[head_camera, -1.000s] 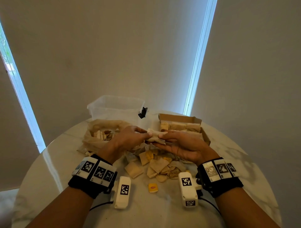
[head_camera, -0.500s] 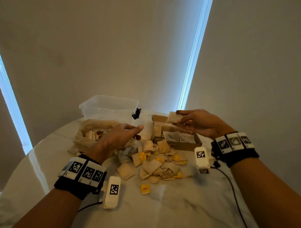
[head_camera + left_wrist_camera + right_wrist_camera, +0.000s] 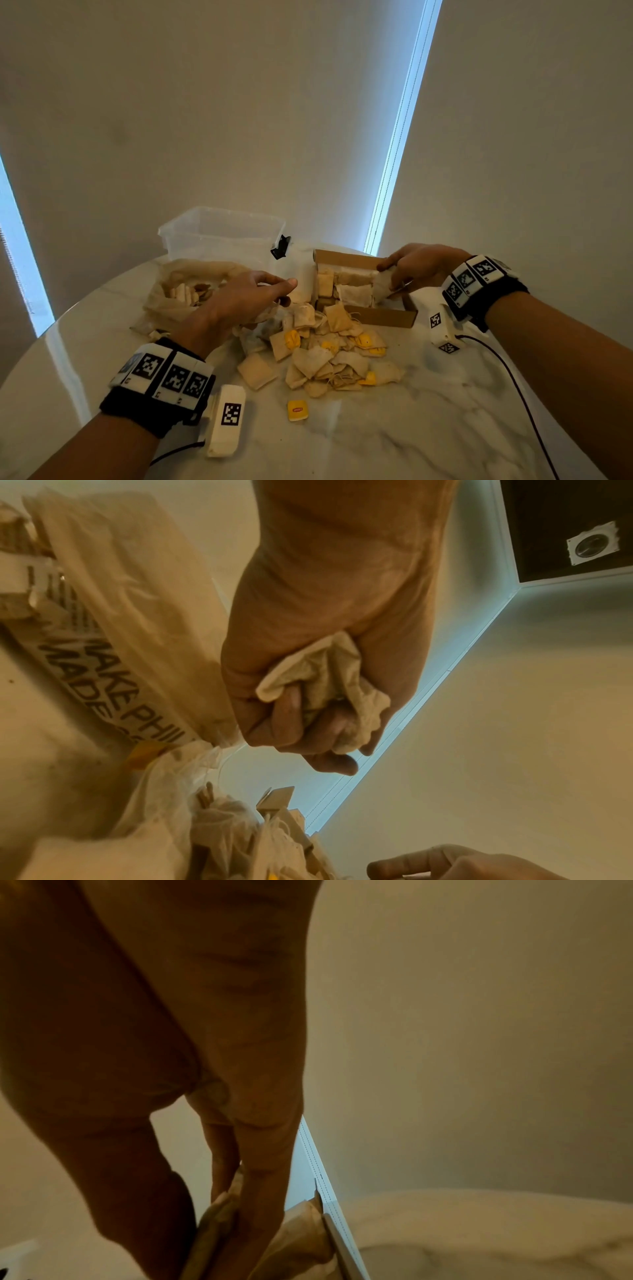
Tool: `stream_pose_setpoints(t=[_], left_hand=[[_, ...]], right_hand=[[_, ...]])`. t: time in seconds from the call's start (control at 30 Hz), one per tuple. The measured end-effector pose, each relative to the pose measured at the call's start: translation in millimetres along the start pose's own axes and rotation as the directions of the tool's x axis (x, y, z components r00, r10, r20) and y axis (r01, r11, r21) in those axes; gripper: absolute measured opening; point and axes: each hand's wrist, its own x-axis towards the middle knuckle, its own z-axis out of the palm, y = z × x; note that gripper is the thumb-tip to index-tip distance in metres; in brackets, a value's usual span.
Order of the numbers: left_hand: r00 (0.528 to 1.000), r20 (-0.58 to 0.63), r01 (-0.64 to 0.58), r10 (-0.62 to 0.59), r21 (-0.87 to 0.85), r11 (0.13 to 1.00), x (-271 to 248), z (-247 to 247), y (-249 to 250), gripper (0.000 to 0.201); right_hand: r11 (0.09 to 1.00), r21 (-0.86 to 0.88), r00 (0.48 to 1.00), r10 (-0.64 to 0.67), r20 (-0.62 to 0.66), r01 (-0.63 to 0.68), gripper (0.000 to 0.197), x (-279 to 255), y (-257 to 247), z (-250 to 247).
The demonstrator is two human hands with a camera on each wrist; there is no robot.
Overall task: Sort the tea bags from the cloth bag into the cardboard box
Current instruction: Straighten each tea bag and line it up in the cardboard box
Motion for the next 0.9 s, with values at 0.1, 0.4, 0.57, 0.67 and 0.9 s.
stream_pose_setpoints(t=[0.1, 0.4, 0.57, 0.67, 0.9], left_hand=[[1.0, -0.002, 0.0, 0.0, -0.001, 1.0, 1, 1, 0, 0.033], [1.0, -0.002, -0.003, 0.003, 0.009, 1.0, -4, 0, 2, 0.031], [1.0, 0.002, -0.018, 0.018, 0.018, 1.0, -7, 1, 3, 0.03], [1.0, 0.008, -0.017, 0.017, 0.024, 1.0, -9, 1, 5, 0.031], [1.0, -0.002, -0.02, 0.019, -0.02, 1.0, -5, 1, 6, 0.047]], right_hand=[[0.999, -0.038, 1.0, 0.012, 0.023, -0.011, 0.056, 7, 5, 0], [0.985, -0.173, 1.0, 0.024, -0.01, -0.025, 0.057, 6, 11, 7], [0.941, -0.338, 0.992, -0.02, -0.125, -0.024, 0.057, 7, 15, 17], [0.89, -0.456, 0.984, -0.071, -0.161, -0.01, 0.057, 8, 19, 18], [0.754, -0.633, 0.877, -0.412, -0.246, 0.176, 0.028, 4, 18, 21]])
